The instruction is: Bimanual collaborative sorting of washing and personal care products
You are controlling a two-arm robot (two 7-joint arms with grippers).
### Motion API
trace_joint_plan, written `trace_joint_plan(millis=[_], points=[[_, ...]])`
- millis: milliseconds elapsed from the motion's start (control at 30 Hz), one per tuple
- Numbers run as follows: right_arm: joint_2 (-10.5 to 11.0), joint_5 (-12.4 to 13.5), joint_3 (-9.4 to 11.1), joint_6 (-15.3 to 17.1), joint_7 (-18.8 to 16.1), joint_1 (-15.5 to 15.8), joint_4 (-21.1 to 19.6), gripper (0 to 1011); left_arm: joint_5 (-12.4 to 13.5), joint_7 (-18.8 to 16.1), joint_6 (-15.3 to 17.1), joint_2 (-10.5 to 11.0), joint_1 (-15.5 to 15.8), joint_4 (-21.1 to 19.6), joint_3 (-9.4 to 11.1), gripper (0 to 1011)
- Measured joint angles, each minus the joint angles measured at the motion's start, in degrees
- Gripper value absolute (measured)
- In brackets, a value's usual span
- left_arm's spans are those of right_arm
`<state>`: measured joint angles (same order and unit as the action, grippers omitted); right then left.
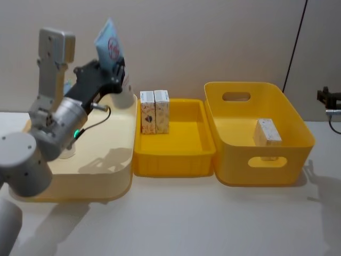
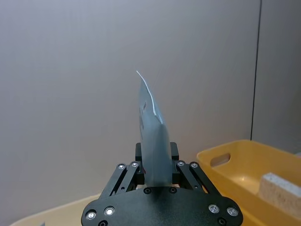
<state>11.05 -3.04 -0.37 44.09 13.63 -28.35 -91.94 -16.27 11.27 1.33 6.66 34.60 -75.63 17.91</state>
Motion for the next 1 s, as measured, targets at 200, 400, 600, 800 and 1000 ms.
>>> trace_joint_plan(millis=[200, 400, 600, 800, 1000], points=[[0.4, 0.0, -0.7, -0.8, -1.3, -0.3, -0.3, 1001, -1.2, 2.0, 0.2, -0.2, 1.8, -0.9, -0.3, 273], [1.1, 0.4, -1.6, -1.7, -3.8, -0.1, -1.5, 1001, -3.1, 5.3, 0.4, -0.2, 4.4, -0.4, -0.4, 273], [2.2, 1.3, -2.5, -2.5, -7.0, 0.5, -3.2, 1001, -4.7, 8.0, 0.6, -0.2, 6.4, 1.4, -0.3, 273], [3.2, 2.2, -3.4, -3.3, -10.1, 1.0, -4.8, 1001, -6.0, 10.0, 0.7, -0.1, 7.9, 3.1, -0.1, 273], [4.4, 3.2, -4.2, -4.4, -13.7, 1.5, -6.0, 1001, -7.1, 11.7, 0.9, -0.1, 9.0, 4.4, 0.1, 274]])
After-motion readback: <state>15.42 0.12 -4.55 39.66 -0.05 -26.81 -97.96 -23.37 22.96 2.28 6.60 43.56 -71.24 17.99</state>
